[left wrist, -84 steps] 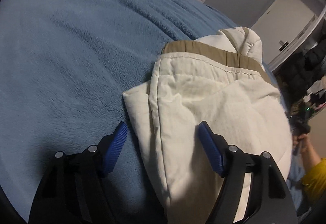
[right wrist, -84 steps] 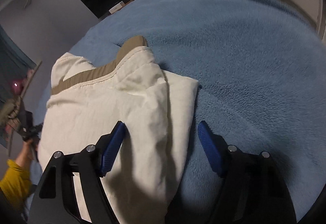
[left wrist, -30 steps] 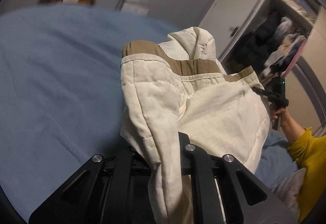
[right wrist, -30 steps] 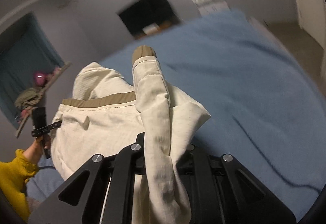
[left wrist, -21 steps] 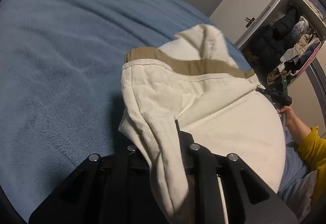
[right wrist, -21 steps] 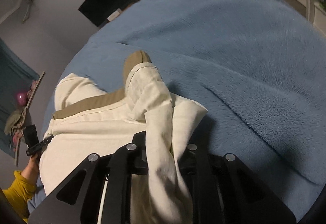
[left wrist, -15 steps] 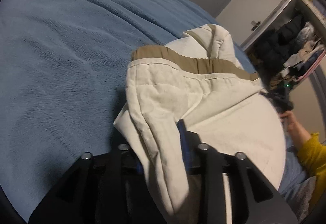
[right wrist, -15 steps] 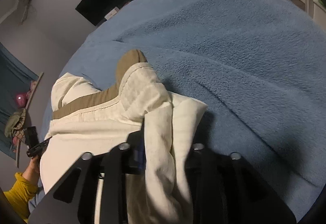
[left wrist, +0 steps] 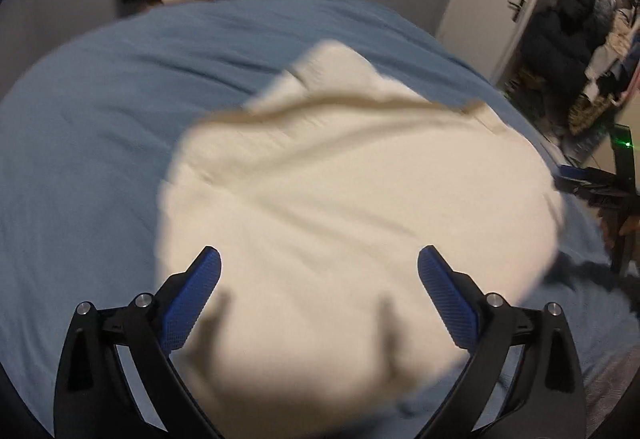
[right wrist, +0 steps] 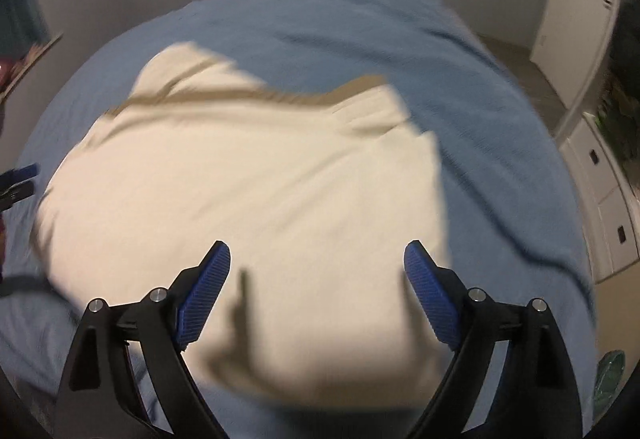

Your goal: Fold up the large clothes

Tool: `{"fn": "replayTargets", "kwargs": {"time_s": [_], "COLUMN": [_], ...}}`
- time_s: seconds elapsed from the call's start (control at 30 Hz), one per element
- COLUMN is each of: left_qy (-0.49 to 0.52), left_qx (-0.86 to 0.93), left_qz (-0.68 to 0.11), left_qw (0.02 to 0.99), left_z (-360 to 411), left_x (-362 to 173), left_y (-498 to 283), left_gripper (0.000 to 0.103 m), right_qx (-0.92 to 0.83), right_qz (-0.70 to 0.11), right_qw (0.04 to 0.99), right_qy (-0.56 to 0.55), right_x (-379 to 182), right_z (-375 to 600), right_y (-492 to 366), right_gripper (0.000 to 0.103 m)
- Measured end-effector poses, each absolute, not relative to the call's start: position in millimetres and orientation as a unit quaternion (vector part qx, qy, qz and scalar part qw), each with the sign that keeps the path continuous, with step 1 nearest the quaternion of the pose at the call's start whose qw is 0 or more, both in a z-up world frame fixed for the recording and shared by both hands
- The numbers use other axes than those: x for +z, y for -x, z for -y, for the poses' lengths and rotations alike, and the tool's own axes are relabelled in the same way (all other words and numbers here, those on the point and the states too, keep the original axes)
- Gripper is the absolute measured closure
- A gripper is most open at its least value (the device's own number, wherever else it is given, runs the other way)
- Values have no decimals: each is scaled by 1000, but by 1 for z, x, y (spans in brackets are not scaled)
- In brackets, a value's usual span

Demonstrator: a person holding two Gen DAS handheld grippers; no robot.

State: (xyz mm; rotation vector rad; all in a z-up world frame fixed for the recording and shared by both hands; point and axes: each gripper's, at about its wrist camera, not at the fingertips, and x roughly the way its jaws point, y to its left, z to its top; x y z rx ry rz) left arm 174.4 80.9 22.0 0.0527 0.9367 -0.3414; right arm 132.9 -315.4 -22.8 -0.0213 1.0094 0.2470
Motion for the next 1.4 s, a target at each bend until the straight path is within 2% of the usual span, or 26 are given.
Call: {"fn": "replayTargets", "kwargs": {"time_s": [0.17, 0.3, 0.6, 0.87, 0.97, 1.13, 1.4], "left_qy": [-93, -86, -80, -106, -95, -85, -93], "left_qx": [-181, -181, -106, -64, -63, -74, -88], "left_qz": [-458, -468, -473, -472, -466, -450, -474], "left_qw": [865, 860, 871, 873, 877, 886, 871], "left_z": [-24, 1, 17, 22, 13, 1, -10], "left_x": [-12, -27, -33, -37, -25, -2, -2], "left_y": [-172, -215, -336, -375, -360, -308, -210], "left_gripper": [8, 6, 6, 6, 7, 7, 7], "right_qx": [130, 123, 103, 73, 80, 139, 173], "right_qz": [-485, -481, -487, -500, -486, -438, -428], "right_qw": [863, 866, 866, 862, 870, 888, 887], "right_qy": [59, 55, 53, 31, 16, 10, 5], "right_x": [-45, -51, -63, -74, -63, -32, -23], "right_z": [275, 268, 243, 229, 235, 246, 262], "right_y": [-128, -159, -258, -321, -309, -242, -142], "right_gripper": [15, 9, 9, 9, 9, 9, 9]}}
